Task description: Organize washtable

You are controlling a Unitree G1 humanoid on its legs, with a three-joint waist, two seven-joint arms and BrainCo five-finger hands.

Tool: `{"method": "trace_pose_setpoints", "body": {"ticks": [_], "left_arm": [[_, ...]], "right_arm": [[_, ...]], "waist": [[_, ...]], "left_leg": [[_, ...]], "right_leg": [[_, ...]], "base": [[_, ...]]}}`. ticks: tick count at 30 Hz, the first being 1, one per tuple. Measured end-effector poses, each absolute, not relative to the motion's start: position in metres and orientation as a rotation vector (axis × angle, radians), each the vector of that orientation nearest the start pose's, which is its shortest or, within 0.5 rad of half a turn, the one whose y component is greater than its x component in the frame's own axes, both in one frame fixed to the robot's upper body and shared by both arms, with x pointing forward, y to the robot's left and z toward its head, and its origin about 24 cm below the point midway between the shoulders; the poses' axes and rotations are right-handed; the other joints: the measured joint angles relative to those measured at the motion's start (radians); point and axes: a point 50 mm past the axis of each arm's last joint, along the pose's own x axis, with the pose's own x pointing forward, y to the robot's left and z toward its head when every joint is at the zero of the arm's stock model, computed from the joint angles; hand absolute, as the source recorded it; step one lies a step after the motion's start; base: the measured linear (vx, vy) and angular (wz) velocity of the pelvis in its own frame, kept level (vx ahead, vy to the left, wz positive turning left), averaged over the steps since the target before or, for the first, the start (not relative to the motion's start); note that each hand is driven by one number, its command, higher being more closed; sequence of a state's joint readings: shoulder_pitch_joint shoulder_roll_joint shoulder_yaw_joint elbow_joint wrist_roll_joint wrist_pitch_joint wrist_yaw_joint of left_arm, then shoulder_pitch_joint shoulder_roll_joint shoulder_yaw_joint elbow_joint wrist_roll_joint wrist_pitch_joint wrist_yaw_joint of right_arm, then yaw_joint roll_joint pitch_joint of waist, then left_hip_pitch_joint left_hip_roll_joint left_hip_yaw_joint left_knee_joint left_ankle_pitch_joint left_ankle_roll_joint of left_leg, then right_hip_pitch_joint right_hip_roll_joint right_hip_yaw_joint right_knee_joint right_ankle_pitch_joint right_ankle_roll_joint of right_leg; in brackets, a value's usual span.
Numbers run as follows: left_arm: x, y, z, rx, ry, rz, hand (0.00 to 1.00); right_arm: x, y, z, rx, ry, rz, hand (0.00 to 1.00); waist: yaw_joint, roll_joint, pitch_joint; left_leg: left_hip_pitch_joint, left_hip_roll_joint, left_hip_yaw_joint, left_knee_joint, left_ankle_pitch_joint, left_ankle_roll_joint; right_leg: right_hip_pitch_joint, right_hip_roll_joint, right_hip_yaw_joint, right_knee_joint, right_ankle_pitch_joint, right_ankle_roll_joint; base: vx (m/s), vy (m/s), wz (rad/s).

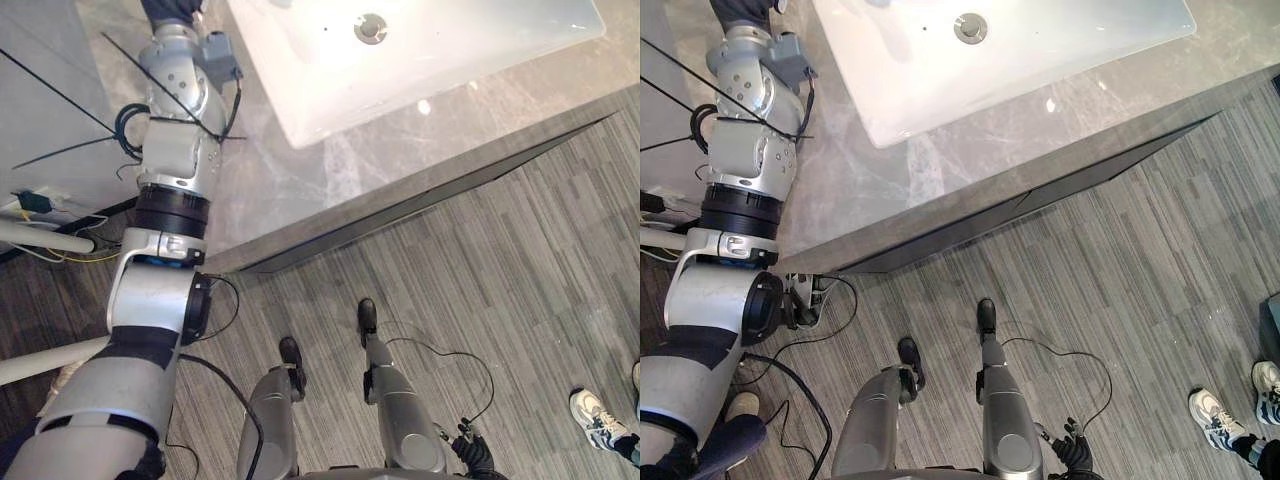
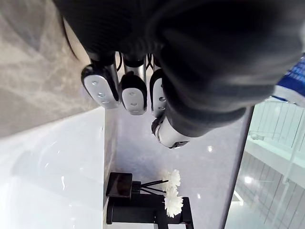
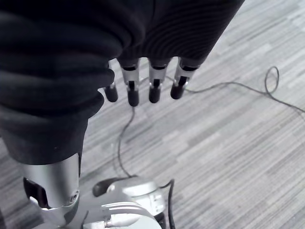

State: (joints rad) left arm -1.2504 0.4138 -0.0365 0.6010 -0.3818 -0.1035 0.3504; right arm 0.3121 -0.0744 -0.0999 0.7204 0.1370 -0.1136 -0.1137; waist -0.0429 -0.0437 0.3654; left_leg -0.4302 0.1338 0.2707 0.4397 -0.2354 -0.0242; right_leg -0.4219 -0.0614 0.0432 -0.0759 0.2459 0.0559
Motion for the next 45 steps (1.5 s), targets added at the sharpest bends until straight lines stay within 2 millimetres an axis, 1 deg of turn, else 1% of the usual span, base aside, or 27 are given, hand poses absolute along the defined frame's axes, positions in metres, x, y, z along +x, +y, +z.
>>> {"method": "trace_pose_setpoints", "body": {"ticks": [4,7,8,10,11,12,13,15,16,18,19,21,24,26,27,29,31,32,33,34,36,37,39,40,42,43,45], "left_arm": [[0.379,0.172,0.351,-0.121,-0.737,0.203,1.0],[0.37,0.167,0.346,-0.094,-0.78,0.178,1.0],[0.363,0.161,0.334,-0.058,-0.797,0.149,1.0],[0.356,0.155,0.32,-0.031,-0.808,0.121,1.0],[0.349,0.155,0.308,-0.028,-0.814,0.106,1.0],[0.343,0.156,0.296,-0.026,-0.809,0.092,1.0],[0.341,0.156,0.289,-0.022,-0.803,0.082,1.0],[0.328,0.16,0.255,-0.001,-0.75,0.043,1.0],[0.325,0.162,0.248,0.004,-0.735,0.033,1.0],[0.309,0.173,0.22,0.013,-0.682,0.021,1.0],[0.304,0.177,0.215,0.012,-0.677,0.024,1.0],[0.286,0.191,0.201,0.01,-0.665,0.055,1.0],[0.267,0.207,0.192,0.012,-0.669,0.112,1.0],[0.246,0.227,0.179,0.011,-0.653,0.201,1.0],[0.242,0.231,0.173,0.001,-0.638,0.23,1.0],[0.223,0.244,0.144,-0.035,-0.542,0.34,1.0],[0.209,0.251,0.124,-0.058,-0.459,0.406,1.0],[0.196,0.257,0.108,-0.066,-0.393,0.461,1.0],[0.184,0.262,0.094,-0.075,-0.33,0.515,1.0],[0.178,0.265,0.087,-0.076,-0.293,0.542,1.0],[0.157,0.279,0.055,-0.068,-0.135,0.635,1.0],[0.153,0.281,0.046,-0.074,-0.096,0.654,1.0],[0.13,0.287,0.005,-0.13,0.089,0.728,1.0],[0.124,0.287,-0.006,-0.151,0.137,0.742,1.0],[0.099,0.281,-0.055,-0.227,0.366,0.803,1.0],[0.092,0.277,-0.068,-0.246,0.43,0.807,1.0],[0.064,0.253,-0.113,-0.34,0.675,0.823,1.0]], "right_arm": [[0.076,-0.209,-0.139,0.042,0.894,-0.382,0.0],[0.076,-0.209,-0.139,0.042,0.897,-0.386,0.0],[0.076,-0.208,-0.139,0.041,0.899,-0.393,0.0],[0.075,-0.208,-0.139,0.041,0.901,-0.396,0.0],[0.075,-0.208,-0.139,0.039,0.902,-0.396,0.0],[0.074,-0.209,-0.14,0.038,0.906,-0.4,0.0],[0.073,-0.21,-0.14,0.038,0.91,-0.403,0.0],[0.067,-0.212,-0.143,0.038,0.938,-0.416,0.0],[0.065,-0.213,-0.144,0.038,0.946,-0.421,0.0],[0.057,-0.216,-0.147,0.035,0.979,-0.436,0.0],[0.055,-0.216,-0.148,0.034,0.987,-0.437,0.0],[0.047,-0.218,-0.15,0.031,1.02,-0.434,0.0],[0.037,-0.22,-0.154,0.043,1.059,-0.446,0.0],[0.029,-0.219,-0.156,0.045,1.089,-0.443,0.0],[0.027,-0.22,-0.156,0.043,1.096,-0.445,0.0],[0.013,-0.221,-0.158,0.054,1.14,-0.473,0.0],[0.008,-0.222,-0.159,0.06,1.163,-0.484,0.0],[0.002,-0.221,-0.161,0.062,1.191,-0.484,0.0],[-0.001,-0.22,-0.161,0.079,1.199,-0.492,0.0],[-0.002,-0.221,-0.162,0.083,1.204,-0.493,0.0],[-0.005,-0.22,-0.162,0.08,1.22,-0.487,0.0],[-0.006,-0.22,-0.162,0.078,1.224,-0.486,0.0],[-0.006,-0.22,-0.162,0.061,1.235,-0.464,0.0],[-0.005,-0.22,-0.162,0.057,1.233,-0.456,0.0],[-0.003,-0.219,-0.162,0.042,1.231,-0.429,0.0],[-0.002,-0.219,-0.162,0.039,1.232,-0.426,0.0],[-0.003,-0.217,-0.162,0.033,1.239,-0.415,0.0]], "waist": [[0.003,0.0,0.0],[0.002,0.0,0.0],[0.004,0.001,-0.001],[0.004,0.003,-0.002],[0.006,0.007,-0.006],[0.012,0.011,-0.008],[0.015,0.014,-0.01],[0.03,0.025,-0.04],[0.033,0.029,-0.045],[0.044,0.045,-0.083],[0.047,0.05,-0.091],[0.053,0.067,-0.125],[0.057,0.078,-0.17],[0.063,0.084,-0.212],[0.063,0.087,-0.222],[0.066,0.096,-0.269],[0.069,0.097,-0.295],[0.083,0.094,-0.312],[0.087,0.089,-0.319],[0.092,0.088,-0.32],[0.108,0.084,-0.327],[0.113,0.083,-0.328],[0.112,0.08,-0.345],[0.112,0.079,-0.347],[0.111,0.073,-0.356],[0.11,0.072,-0.361],[0.109,0.068,-0.377]], "left_leg": [[-0.001,0.005,0.001,0.008,-0.006,-0.001],[0.011,0.004,0.0,0.003,-0.006,-0.001],[0.028,0.004,-0.001,-0.006,-0.005,-0.001],[0.042,0.002,-0.007,-0.015,-0.005,-0.001],[0.049,0.001,-0.01,-0.018,-0.005,-0.001],[0.058,0.0,-0.013,-0.024,-0.003,-0.003],[0.062,-0.002,-0.016,-0.028,-0.002,-0.005],[0.083,-0.009,-0.022,-0.058,0.01,-0.014],[0.093,-0.01,-0.024,-0.066,0.013,-0.015],[0.135,-0.013,-0.028,-0.103,0.023,-0.021],[0.149,-0.014,-0.029,-0.11,0.024,-0.023],[0.204,-0.024,-0.049,-0.143,0.031,-0.029],[0.248,-0.03,-0.076,-0.173,0.037,-0.032],[0.301,-0.034,-0.088,-0.202,0.04,-0.032],[0.309,-0.036,-0.094,-0.207,0.04,-0.032],[0.347,-0.045,-0.116,-0.233,0.04,-0.032],[0.367,-0.049,-0.124,-0.244,0.04,-0.032],[0.381,-0.051,-0.124,-0.252,0.042,-0.028],[0.398,-0.052,-0.123,-0.26,0.042,-0.028],[0.409,-0.051,-0.123,-0.266,0.043,-0.027],[0.437,-0.048,-0.118,-0.275,0.043,-0.026],[0.445,-0.049,-0.116,-0.279,0.043,-0.026],[0.463,-0.048,-0.11,-0.286,0.044,-0.026],[0.466,-0.047,-0.108,-0.286,0.044,-0.026],[0.478,-0.045,-0.103,-0.296,0.046,-0.027],[0.478,-0.045,-0.102,-0.298,0.047,-0.028],[0.479,-0.046,-0.101,-0.303,0.051,-0.029]], "right_leg": [[0.001,0.004,0.002,0.0,0.0,0.0],[0.012,0.004,0.001,0.0,0.0,0.0],[0.028,0.004,-0.001,-0.002,0.0,0.0],[0.047,0.004,-0.007,-0.01,0.0,0.0],[0.056,0.004,-0.01,-0.014,-0.001,0.0],[0.064,0.004,-0.011,-0.016,-0.002,-0.001],[0.068,0.004,-0.013,-0.016,-0.003,-0.002],[0.076,0.004,-0.015,-0.016,-0.008,-0.006],[0.083,0.004,-0.016,-0.016,-0.012,-0.007],[0.112,0.005,-0.024,-0.016,-0.023,-0.009],[0.123,0.006,-0.026,-0.017,-0.027,-0.01],[0.175,0.007,-0.045,-0.016,-0.047,-0.012],[0.219,0.005,-0.068,-0.014,-0.068,-0.011],[0.266,0.005,-0.081,-0.011,-0.088,-0.009],[0.278,0.005,-0.089,-0.009,-0.095,-0.008],[0.313,-0.001,-0.113,0.008,-0.123,-0.002],[0.331,-0.005,-0.122,0.01,-0.133,0.003],[0.34,-0.007,-0.123,0.014,-0.14,0.005],[0.354,-0.009,-0.124,0.015,-0.144,0.006],[0.361,-0.009,-0.125,0.014,-0.144,0.006],[0.385,-0.01,-0.126,0.011,-0.145,0.006],[0.392,-0.011,-0.127,0.008,-0.145,0.006],[0.407,-0.014,-0.13,0.004,-0.146,0.007],[0.41,-0.016,-0.13,0.003,-0.146,0.007],[0.42,-0.017,-0.135,0.001,-0.146,0.007],[0.419,-0.017,-0.136,0.001,-0.146,0.007],[0.42,-0.019,-0.141,-0.002,-0.146,0.007]], "base": [[-0.01,-0.035,-0.03],[-0.02,-0.046,0.01],[0.0,0.0,0.0],[-0.02,-0.033,0.08],[-0.03,-0.041,0.09],[-0.03,-0.036,0.06],[-0.02,-0.04,0.06],[0.0,-0.047,0.05],[0.03,-0.046,0.06],[0.04,-0.041,0.07],[0.05,-0.037,0.08],[0.05,-0.024,0.21],[0.03,-0.007,0.29],[0.04,0.002,0.21],[0.03,0.003,0.3],[0.04,0.017,0.33],[0.06,0.04,0.16],[0.06,0.046,0.06],[0.04,0.031,0.02],[0.0,0.0,0.0],[0.0,0.002,-0.02],[-0.01,0.008,-0.04],[-0.02,0.011,-0.04],[0.0,0.0,0.0],[-0.04,-0.001,0.03],[-0.04,-0.014,0.04],[-0.02,-0.008,0.05]]}}
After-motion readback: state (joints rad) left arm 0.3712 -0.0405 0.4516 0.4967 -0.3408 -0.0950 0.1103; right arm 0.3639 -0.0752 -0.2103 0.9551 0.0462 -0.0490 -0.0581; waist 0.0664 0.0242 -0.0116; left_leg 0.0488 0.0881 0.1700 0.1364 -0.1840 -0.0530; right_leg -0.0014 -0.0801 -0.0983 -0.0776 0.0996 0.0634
